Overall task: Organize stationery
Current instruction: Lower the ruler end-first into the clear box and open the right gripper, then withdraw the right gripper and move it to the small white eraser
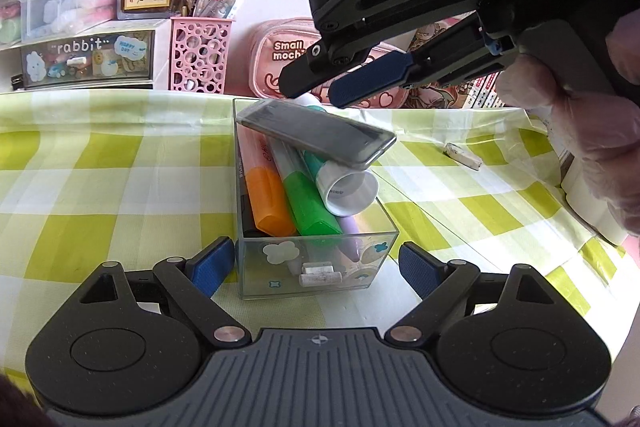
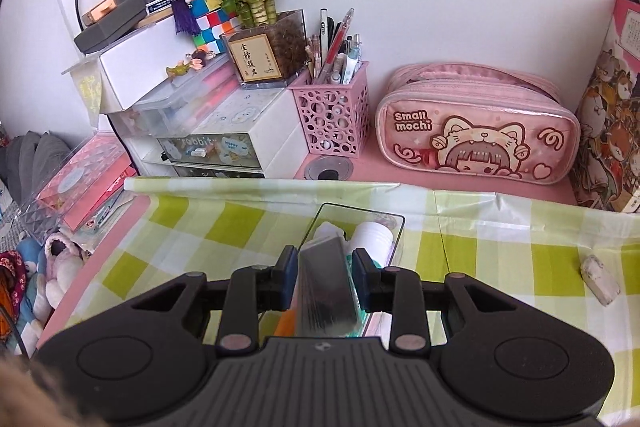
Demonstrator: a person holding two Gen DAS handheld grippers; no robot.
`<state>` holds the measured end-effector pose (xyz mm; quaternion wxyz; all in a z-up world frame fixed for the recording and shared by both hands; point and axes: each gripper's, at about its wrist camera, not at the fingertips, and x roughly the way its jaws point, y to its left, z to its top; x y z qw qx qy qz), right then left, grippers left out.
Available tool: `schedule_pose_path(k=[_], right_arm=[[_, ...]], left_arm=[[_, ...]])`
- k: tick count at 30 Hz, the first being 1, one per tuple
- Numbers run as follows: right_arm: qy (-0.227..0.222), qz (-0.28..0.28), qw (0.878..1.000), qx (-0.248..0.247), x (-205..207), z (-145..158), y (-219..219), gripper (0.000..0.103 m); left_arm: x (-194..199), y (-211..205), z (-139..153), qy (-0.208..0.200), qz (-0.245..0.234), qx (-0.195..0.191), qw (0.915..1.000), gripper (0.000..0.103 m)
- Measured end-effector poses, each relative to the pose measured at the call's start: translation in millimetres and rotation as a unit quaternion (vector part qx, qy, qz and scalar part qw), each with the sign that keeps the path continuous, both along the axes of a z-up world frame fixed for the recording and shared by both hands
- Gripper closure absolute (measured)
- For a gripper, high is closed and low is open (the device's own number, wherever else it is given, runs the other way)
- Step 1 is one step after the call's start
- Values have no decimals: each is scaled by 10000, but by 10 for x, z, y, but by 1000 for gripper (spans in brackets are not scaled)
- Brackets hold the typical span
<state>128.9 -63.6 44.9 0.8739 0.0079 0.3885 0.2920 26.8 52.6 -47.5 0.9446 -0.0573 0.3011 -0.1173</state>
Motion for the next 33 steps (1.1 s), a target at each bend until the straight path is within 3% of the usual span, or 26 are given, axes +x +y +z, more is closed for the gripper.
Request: schedule_pose_path(k=[14, 21, 28, 33], right_arm=[[-139, 204, 9994, 249, -111, 49, -62, 41], [-198, -31, 9992, 338, -220, 48, -347, 40], [-108, -461, 9980, 426, -336, -56, -738, 40], [-48, -719, 9959, 538, -440, -110, -977, 40]], left_arm=[[-1, 2, 0, 0, -2, 0, 10000, 17], [0, 4, 5, 9, -4, 17, 10000, 17], [-4, -99, 7, 65, 34, 312, 9995, 16], [-51, -167, 10, 218, 105, 414, 9989, 7]])
